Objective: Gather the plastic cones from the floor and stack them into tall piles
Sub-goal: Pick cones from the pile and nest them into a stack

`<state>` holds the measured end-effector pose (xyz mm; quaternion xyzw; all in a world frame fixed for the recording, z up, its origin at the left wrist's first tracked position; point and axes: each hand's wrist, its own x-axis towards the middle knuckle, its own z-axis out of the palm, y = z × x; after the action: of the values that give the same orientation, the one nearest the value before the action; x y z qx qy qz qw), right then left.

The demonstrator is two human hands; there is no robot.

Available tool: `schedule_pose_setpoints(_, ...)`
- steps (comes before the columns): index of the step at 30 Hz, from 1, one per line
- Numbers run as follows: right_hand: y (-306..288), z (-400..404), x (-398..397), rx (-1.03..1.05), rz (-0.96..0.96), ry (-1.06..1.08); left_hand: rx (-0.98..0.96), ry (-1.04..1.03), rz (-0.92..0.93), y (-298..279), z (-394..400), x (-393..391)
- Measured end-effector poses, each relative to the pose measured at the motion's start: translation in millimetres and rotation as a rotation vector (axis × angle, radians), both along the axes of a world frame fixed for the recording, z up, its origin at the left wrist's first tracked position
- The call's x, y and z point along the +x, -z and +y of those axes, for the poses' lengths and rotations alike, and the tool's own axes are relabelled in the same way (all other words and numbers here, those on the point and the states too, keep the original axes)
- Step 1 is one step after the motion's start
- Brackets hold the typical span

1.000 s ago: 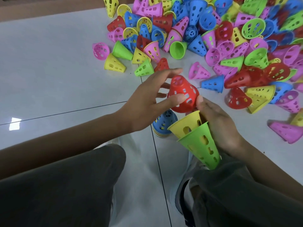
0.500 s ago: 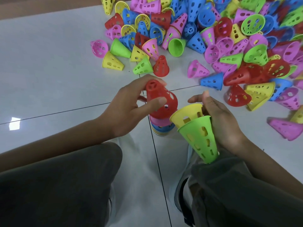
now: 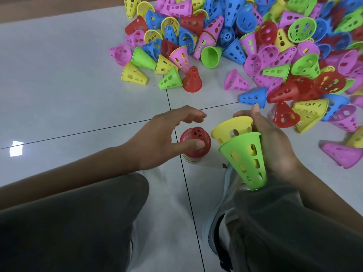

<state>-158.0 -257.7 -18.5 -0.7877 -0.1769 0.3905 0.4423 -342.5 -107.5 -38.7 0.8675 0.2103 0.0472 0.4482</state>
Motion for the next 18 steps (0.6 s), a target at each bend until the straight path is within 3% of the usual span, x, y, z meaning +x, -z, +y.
schedule_pose_setpoints(4,-5.6,6.5,0.3,-0.031,-0.038,-0.021,0.045,0.008,-0.025,-8.5,-1.8,-1.8)
schedule_pose_setpoints(9,-13.3,13.3,-4.1,0.070,0.095,0.009,0.007,0.070,-0.187,-30.9,-13.9,3.0)
schedule_pose_setpoints(14,-14.4,18.9,-13.9,0.230,0.384,0.111,0.245,0.176,-0.256,-32.1,-19.7,8.4)
schedule_pose_setpoints(18,-16.2,20.0,-23.0,0.295,0.542,0.081,0.275,0.128,-0.358,-26.9,-21.0,11.3)
